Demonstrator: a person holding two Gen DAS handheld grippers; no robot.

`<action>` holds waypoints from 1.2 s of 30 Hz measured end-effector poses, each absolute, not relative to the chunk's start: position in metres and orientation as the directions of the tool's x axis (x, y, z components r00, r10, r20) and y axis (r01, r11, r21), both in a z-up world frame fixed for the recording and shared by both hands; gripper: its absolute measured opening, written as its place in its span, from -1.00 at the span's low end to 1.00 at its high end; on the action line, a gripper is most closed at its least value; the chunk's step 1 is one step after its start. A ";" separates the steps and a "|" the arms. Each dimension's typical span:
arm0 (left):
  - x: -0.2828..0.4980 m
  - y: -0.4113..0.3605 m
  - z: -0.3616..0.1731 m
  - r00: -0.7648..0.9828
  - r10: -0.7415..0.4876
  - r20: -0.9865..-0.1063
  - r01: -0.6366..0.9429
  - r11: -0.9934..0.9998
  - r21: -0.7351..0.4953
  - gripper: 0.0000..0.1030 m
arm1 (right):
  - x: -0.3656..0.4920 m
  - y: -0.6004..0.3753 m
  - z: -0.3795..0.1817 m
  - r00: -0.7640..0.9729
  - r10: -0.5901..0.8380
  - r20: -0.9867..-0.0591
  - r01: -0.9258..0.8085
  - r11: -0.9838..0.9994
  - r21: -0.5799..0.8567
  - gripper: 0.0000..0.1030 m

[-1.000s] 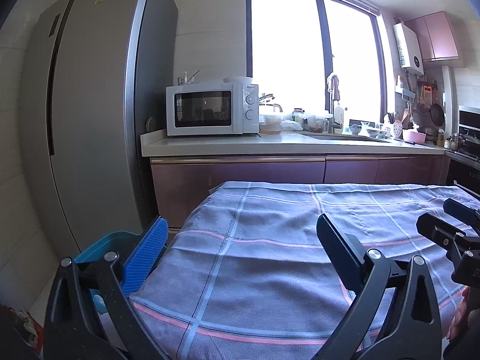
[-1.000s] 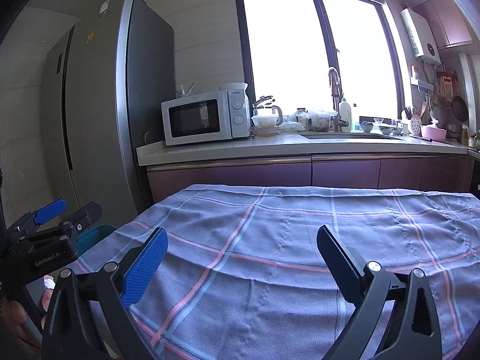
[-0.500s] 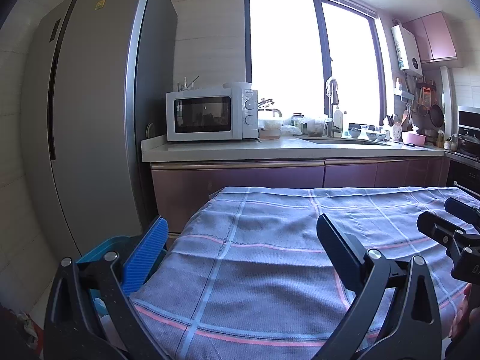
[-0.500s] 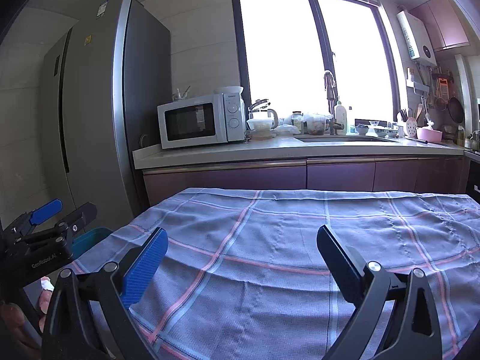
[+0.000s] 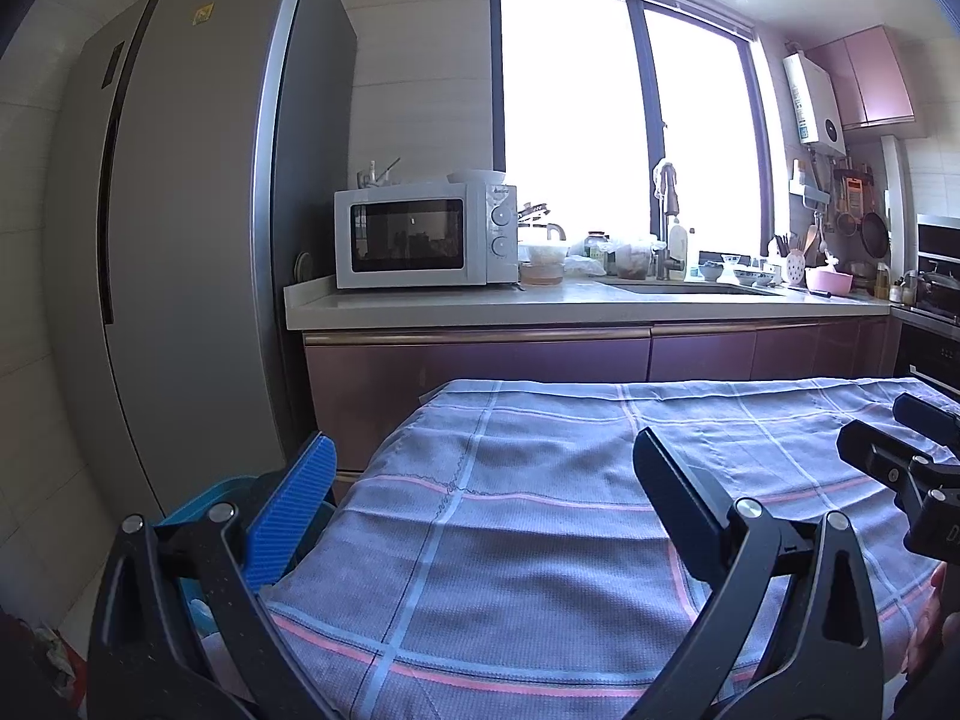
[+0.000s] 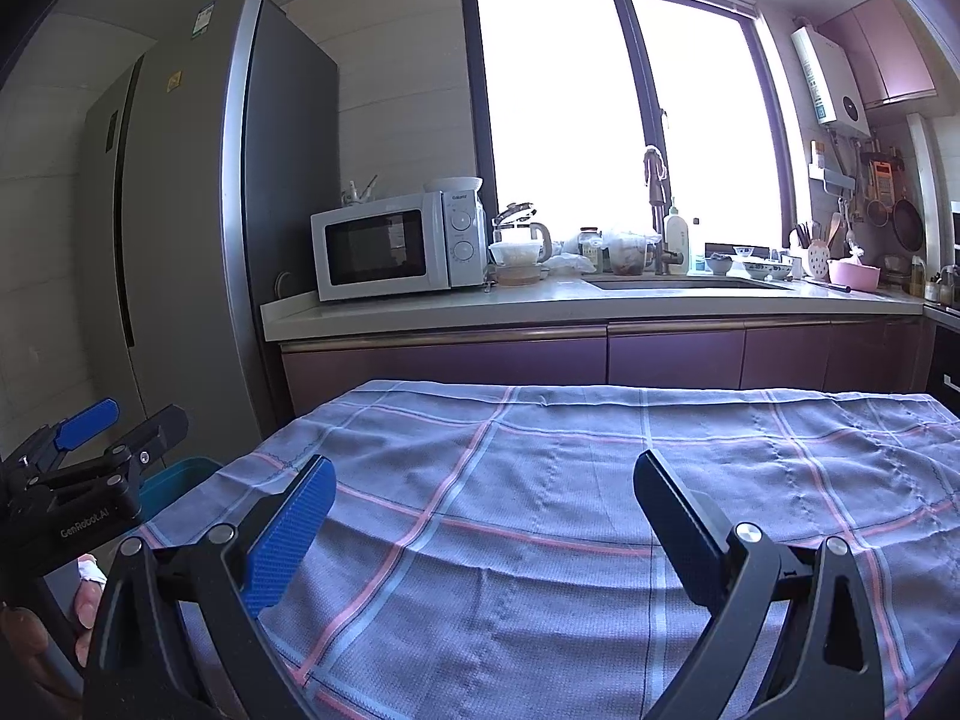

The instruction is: Collect trash

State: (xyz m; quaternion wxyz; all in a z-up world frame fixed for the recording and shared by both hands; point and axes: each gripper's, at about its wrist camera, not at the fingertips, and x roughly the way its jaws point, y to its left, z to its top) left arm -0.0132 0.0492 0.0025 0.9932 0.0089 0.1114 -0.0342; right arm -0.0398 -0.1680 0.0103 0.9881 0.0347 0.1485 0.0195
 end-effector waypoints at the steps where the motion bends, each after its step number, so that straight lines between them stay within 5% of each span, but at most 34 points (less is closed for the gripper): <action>1: -0.013 0.049 0.002 0.973 -0.067 -0.223 0.071 0.997 0.009 0.89 | -0.039 -0.168 0.011 0.955 0.049 -0.292 -0.028 0.997 0.074 0.87; 36: -0.015 0.049 0.005 0.975 -0.054 -0.216 0.057 0.998 0.007 0.89 | -0.043 -0.164 0.013 0.960 0.036 -0.278 -0.019 0.998 0.064 0.87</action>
